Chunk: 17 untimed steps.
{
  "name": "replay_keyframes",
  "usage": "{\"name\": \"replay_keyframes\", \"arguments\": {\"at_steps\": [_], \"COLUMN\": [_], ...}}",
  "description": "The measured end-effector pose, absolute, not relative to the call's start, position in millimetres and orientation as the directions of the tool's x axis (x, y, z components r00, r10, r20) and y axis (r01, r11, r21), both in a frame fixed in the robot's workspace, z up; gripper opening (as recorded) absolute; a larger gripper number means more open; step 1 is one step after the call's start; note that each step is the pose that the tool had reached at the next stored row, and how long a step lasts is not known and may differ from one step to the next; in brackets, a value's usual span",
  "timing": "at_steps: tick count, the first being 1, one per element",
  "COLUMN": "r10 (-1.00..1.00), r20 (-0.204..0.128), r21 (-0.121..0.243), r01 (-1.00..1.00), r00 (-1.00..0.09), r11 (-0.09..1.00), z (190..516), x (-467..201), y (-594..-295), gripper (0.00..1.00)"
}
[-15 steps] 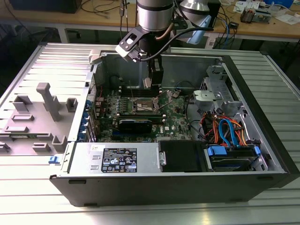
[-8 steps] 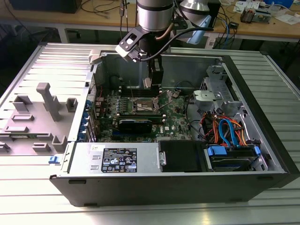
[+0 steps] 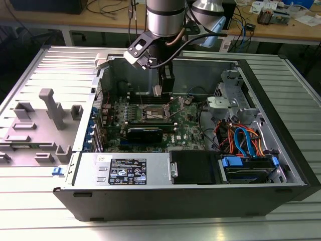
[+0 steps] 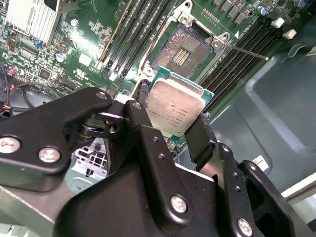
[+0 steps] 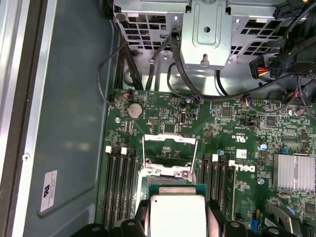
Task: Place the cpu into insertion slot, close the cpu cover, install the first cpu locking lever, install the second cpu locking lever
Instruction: 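Place the cpu into insertion slot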
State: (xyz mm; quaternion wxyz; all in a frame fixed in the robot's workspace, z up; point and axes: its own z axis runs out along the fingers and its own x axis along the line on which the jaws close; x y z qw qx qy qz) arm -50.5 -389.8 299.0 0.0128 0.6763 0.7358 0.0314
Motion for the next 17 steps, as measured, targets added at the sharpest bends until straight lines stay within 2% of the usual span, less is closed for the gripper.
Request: {"name": "replay_keyframes", "arguments": {"at_steps": [17], "r10": [0.996], "r20": [0.024], "r21": [0.055], "r01": [0.995], "r00": [-0.085], "r11": [0.083], "z": [283.3], "x": [-50.5], "y": [-389.8], "gripper": [0.55]}}
